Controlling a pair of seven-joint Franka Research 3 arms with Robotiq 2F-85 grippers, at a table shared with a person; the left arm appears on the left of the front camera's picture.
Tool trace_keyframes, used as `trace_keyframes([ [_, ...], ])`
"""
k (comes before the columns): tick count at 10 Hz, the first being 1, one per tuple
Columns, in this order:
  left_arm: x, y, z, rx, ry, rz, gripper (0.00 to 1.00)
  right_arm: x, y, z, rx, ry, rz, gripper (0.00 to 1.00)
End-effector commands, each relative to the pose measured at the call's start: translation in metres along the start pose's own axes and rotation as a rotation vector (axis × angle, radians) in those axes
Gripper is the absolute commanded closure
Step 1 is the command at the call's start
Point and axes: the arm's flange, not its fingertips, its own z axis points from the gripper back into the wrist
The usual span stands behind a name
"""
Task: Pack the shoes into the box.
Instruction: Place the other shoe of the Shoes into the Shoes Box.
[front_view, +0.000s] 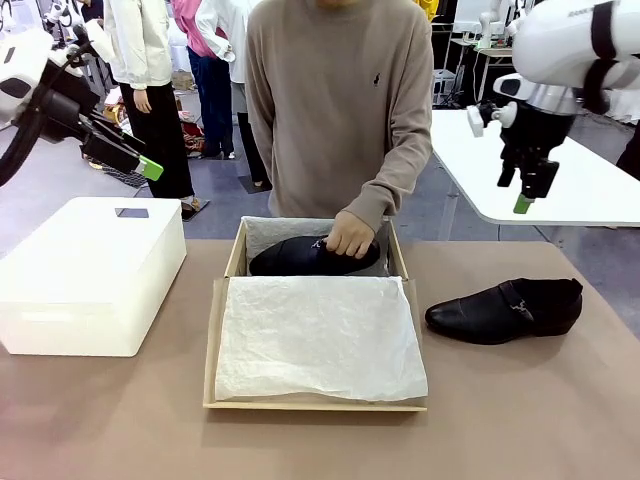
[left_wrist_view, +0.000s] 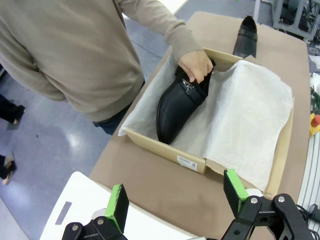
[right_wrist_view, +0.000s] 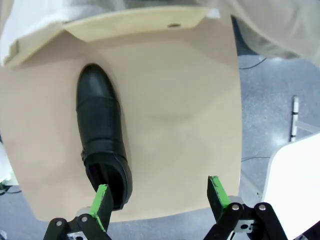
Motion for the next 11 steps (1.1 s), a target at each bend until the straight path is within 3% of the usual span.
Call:
trace_keyframes([
  [1,-0.001,0.003,0.0,-0.015,-0.021,-0.015,0.0,-0.024,0.018,-0.01,-0.068,-0.01,-0.016,0.0],
  [5,-0.001,0.003,0.0,-0.015,-0.021,-0.015,0.0,-0.058,0.03,-0.026,-0.056,-0.019,-0.068,0.0],
  [11,-0.001,0.003,0.0,-0.015,-0.021,-0.015,0.0,-0.057,0.025,-0.028,-0.027,0.0,-0.094,0.0],
])
